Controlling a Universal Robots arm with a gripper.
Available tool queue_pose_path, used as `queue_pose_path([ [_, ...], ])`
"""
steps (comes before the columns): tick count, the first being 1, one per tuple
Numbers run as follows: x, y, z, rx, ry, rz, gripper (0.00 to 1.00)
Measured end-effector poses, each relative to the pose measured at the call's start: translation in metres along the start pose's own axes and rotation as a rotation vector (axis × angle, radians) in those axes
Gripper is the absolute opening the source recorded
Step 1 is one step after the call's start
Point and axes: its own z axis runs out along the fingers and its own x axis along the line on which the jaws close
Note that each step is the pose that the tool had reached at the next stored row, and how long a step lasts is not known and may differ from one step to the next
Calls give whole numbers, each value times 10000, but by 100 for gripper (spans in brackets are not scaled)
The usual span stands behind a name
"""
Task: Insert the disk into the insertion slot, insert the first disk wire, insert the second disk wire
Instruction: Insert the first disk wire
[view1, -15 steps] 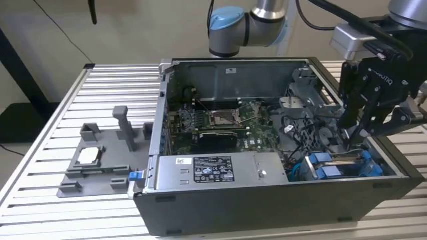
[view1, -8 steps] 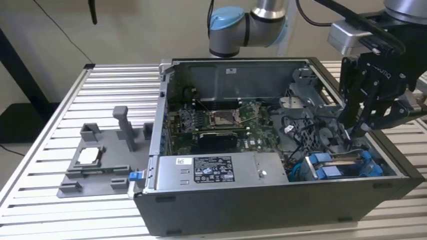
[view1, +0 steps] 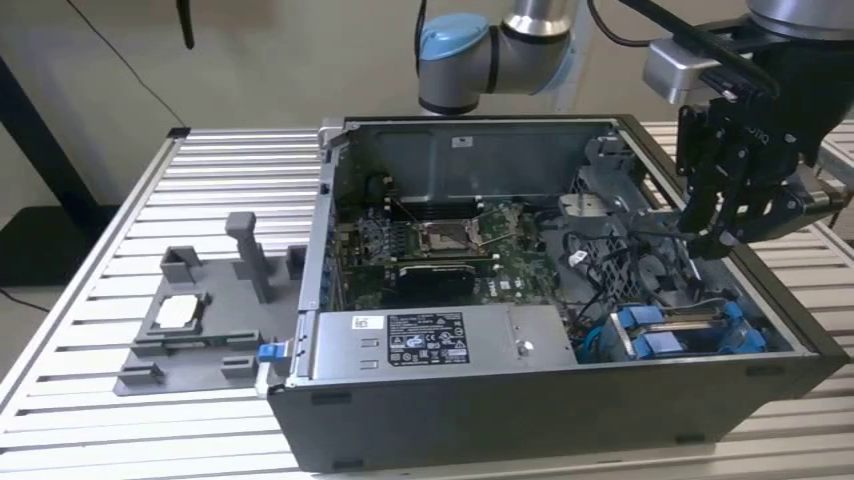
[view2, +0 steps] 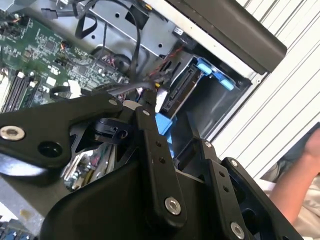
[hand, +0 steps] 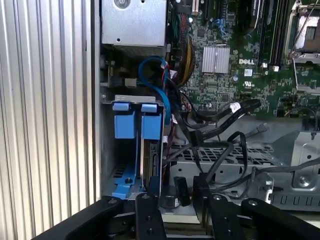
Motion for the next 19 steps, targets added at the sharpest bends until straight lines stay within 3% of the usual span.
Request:
queue_pose_path([
  [3, -19, 3, 32, 85, 11, -95, 41],
  [14, -49, 14, 87, 196, 46, -484, 41],
  [17, -49, 16, 101, 261, 48, -486, 32],
  [19, -49, 16, 105, 270, 49, -487, 20],
])
